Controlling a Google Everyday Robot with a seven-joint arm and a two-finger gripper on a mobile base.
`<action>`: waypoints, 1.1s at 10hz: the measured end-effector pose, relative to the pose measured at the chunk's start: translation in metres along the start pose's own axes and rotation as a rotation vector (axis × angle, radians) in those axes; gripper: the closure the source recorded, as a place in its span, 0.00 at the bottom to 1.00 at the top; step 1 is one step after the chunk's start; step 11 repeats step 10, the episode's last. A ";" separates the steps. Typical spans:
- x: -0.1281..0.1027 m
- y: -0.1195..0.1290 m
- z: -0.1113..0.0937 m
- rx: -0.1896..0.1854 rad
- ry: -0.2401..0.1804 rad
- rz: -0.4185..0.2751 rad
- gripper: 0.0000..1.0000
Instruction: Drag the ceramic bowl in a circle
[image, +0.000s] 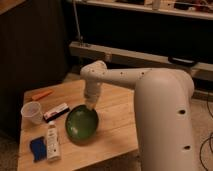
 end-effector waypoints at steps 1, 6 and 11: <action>-0.001 -0.015 0.003 -0.003 0.014 0.026 1.00; 0.010 -0.089 0.028 -0.031 0.110 0.171 1.00; 0.053 -0.134 0.028 -0.029 0.140 0.273 1.00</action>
